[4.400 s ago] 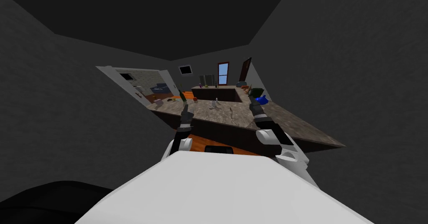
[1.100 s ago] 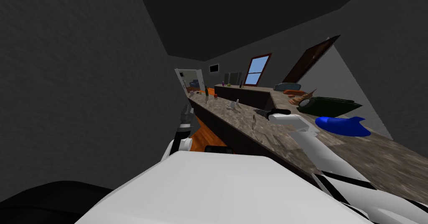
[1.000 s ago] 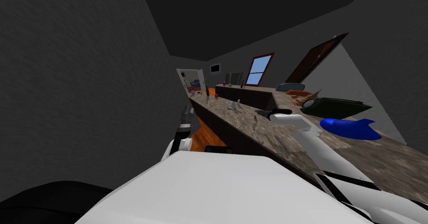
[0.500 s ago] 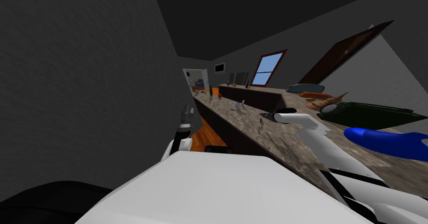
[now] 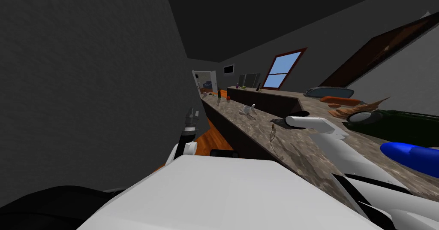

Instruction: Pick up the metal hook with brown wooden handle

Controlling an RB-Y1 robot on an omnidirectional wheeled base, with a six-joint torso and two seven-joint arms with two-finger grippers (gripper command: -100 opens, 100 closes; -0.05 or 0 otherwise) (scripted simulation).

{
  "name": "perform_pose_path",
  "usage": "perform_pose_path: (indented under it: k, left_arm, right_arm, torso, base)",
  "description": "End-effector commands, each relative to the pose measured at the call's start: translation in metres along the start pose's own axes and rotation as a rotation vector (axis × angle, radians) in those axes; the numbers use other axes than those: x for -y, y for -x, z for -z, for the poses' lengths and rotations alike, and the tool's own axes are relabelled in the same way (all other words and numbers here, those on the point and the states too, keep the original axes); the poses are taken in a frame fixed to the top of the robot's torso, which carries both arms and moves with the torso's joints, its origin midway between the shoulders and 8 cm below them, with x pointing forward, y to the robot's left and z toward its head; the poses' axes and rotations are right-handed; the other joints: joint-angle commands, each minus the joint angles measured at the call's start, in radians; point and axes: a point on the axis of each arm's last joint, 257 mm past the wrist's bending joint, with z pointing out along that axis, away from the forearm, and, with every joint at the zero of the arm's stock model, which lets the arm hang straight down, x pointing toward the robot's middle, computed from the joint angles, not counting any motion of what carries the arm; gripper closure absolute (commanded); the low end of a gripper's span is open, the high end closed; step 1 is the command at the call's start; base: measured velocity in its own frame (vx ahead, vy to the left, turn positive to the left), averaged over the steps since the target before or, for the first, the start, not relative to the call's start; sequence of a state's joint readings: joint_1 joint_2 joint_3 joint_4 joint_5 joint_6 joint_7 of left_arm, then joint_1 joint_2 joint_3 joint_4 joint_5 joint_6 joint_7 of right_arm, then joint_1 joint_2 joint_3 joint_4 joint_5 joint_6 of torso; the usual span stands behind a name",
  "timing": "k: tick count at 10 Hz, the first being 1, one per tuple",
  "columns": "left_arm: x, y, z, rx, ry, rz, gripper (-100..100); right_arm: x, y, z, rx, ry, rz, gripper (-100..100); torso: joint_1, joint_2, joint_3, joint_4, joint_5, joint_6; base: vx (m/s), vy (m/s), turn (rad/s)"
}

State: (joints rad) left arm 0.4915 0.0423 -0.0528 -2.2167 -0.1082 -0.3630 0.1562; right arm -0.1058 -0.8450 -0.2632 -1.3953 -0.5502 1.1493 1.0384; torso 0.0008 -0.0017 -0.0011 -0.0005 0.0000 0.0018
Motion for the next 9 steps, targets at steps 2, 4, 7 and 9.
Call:
perform_pose_path:
  k: [2,4,7,9]
  left_arm:
    - [0.000,0.000,0.000,0.000,0.000,0.000,0]
    - [0.000,0.000,0.000,0.000,0.000,0.000,0]
    - [0.000,0.000,0.000,0.000,0.000,0.000,0]
    - [0.000,0.000,0.000,0.000,0.000,0.000,0]
  right_arm:
    - [0.025,-0.011,0.000,-0.072,-0.059,-0.007,-100]
    - [0.046,-0.019,0.001,-0.125,-0.101,-0.016,-100]
    - [0.080,-0.035,0.005,-0.223,-0.168,-0.038,-100]
    - [0.095,-0.045,0.009,-0.274,-0.198,-0.051,-100]
  torso:
    - [0.000,0.000,0.000,0.000,0.000,-0.001]
    - [0.000,0.000,0.000,0.000,0.000,0.000]
    - [0.000,0.000,0.000,0.000,0.000,0.000]
    - [0.000,0.000,0.000,0.000,0.000,0.000]
  base:
    - [0.018,0.005,0.155]
    - [0.013,0.008,0.104]
    - [0.017,0.007,0.135]
    - [0.014,0.005,0.102]
